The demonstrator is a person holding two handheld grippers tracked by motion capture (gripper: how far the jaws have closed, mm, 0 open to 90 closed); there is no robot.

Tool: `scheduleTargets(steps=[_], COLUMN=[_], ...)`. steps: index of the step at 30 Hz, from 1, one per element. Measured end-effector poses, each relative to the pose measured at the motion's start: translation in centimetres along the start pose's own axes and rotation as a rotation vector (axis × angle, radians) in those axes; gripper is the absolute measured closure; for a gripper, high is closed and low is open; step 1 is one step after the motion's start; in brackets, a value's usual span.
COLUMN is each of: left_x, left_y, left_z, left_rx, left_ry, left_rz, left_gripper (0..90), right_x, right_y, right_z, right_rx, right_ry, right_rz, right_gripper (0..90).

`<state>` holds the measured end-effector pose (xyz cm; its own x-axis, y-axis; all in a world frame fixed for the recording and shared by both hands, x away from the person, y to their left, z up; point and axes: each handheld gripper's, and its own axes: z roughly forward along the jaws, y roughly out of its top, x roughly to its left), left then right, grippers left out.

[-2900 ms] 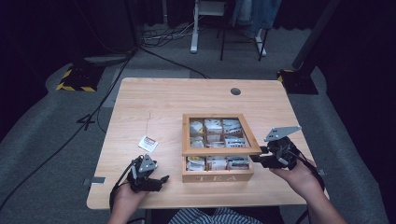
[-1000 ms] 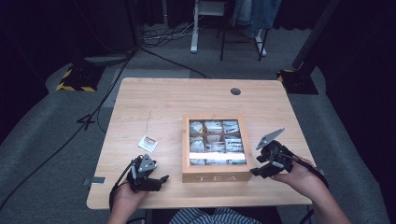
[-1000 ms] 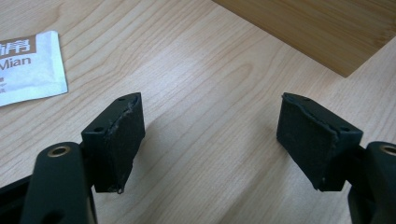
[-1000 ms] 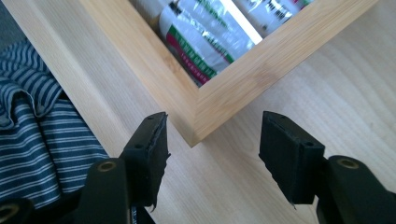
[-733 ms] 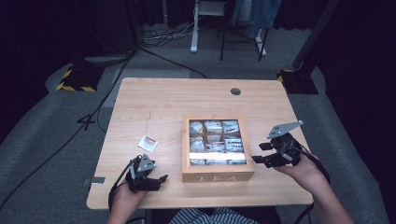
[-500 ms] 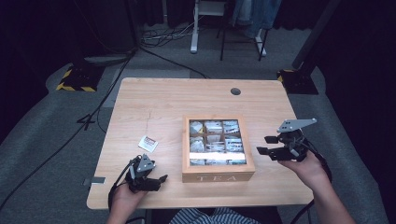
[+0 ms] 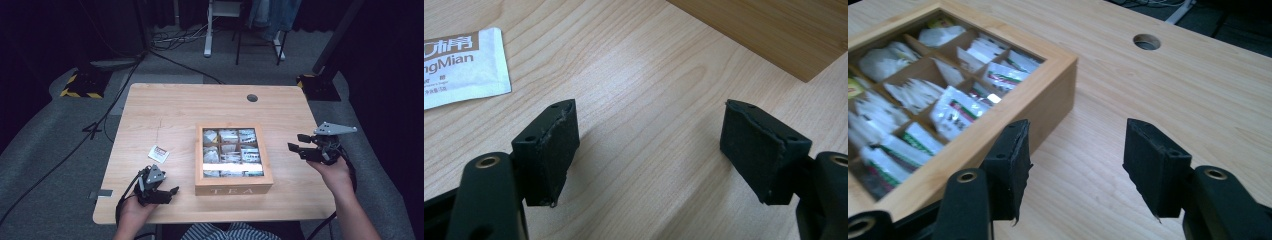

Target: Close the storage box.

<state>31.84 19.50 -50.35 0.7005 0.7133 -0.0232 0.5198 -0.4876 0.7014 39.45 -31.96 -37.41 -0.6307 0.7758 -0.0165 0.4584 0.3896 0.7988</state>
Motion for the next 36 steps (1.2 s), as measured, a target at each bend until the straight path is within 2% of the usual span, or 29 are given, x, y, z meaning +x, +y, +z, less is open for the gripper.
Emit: scheduleTargets(steps=[4,6,8,11,18,23,25,28,34,36], left_x=[0.0,0.0,0.0,0.0,0.1,0.2,0.3,0.3,0.4,0.3], left_y=[0.0,0.0,0.0,0.0,0.0,0.1,0.1,0.2,0.2,0.2], left_z=[0.0,0.0,0.0,0.0,0.0,0.0,0.1,0.2,0.2,0.2], left_rx=[0.000,0.000,0.000,0.000,-0.001,0.001,-0.001,-0.003,-0.001,-0.001], left_ry=[-0.001,-0.001,0.000,0.000,0.002,0.012,0.008,0.016,0.017,0.017], left_rz=[-0.001,-0.001,0.000,-0.004,-0.004,0.002,-0.008,-0.017,-0.017,-0.018], left_gripper=[24.3,24.3,24.3,24.4,24.5,24.5,24.6,25.0,25.0,25.0], right_x=[-1.2,-1.9,-2.5,-2.8,-3.7,-3.9,-4.0,-4.0,-3.7,-3.7], right_y=[-0.9,-1.4,-2.1,-2.9,-4.7,-5.6,-5.9,-6.2,-6.6,-6.7], right_z=[0.8,1.3,1.9,2.8,5.0,6.0,6.4,7.0,8.4,8.6], right_rx=[-0.012,-0.025,-0.047,-0.056,-0.011,0.018,0.031,0.070,0.182,0.194], right_ry=[-0.041,-0.020,-0.023,-0.050,-0.068,-0.107,-0.092,-0.095,-0.151,-0.152], right_rz=[-0.005,0.024,0.045,0.035,0.085,0.080,0.090,0.089,0.072,0.071], right_gripper=[42.2,41.0,41.2,41.5,41.9,41.9,41.6,41.3,44.0,43.9])
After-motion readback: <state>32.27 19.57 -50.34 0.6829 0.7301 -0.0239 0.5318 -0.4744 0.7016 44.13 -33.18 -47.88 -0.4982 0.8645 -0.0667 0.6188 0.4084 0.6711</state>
